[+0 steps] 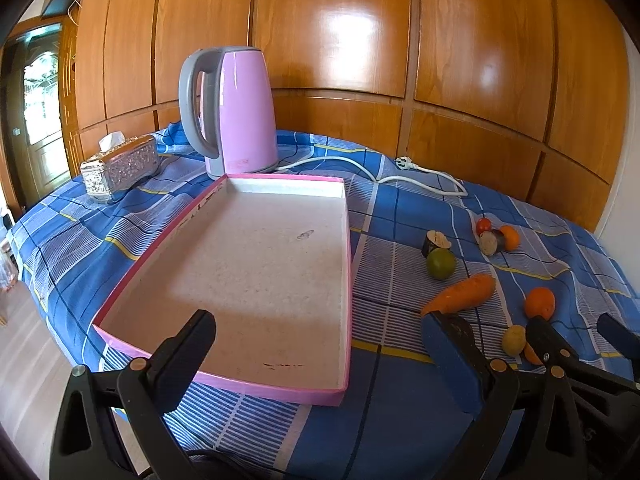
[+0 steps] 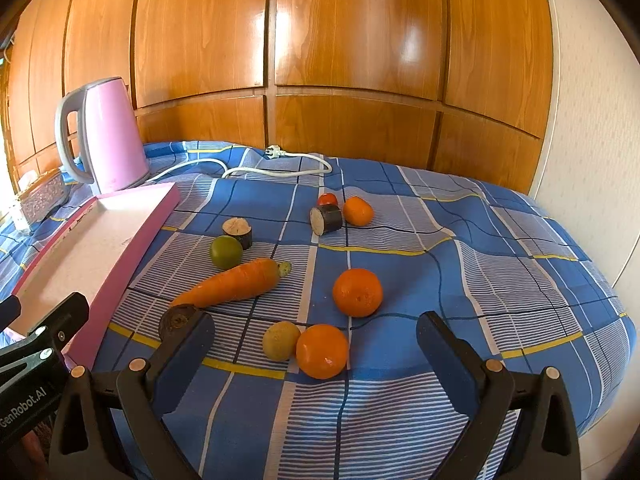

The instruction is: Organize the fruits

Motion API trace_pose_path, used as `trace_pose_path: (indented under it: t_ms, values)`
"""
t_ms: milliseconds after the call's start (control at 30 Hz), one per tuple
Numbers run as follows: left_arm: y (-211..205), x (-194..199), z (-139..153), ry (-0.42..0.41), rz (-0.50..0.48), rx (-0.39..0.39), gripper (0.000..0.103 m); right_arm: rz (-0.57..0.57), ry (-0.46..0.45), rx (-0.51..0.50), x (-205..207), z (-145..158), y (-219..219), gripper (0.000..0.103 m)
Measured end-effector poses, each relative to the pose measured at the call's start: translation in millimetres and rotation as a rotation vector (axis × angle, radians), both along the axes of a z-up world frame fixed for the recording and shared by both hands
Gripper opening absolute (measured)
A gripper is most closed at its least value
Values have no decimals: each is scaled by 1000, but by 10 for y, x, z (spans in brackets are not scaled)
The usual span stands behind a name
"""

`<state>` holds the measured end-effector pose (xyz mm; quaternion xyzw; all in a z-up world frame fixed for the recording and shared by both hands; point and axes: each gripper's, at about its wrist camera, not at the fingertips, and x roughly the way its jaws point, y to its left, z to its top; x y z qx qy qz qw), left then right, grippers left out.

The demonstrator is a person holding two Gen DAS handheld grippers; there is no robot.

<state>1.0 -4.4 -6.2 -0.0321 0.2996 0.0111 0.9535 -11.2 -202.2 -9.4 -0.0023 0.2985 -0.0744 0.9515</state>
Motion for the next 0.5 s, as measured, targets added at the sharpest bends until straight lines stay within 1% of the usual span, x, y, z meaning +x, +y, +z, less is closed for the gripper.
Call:
trace_pose_path:
  t_ms: [167, 300, 400, 500]
  values:
    - [25, -11, 3, 0, -33, -41, 103, 4, 2, -3, 6, 5, 9, 102]
    - [19, -12, 8, 9, -34, -49, 103, 8, -2, -11, -2, 4, 26, 102]
    - [11, 3, 11, 22, -34, -39, 103, 11, -3, -14, -5, 4, 30, 101]
    - [-15, -29, 19, 4, -35, -19, 103, 15, -5, -15, -9, 3, 36, 99]
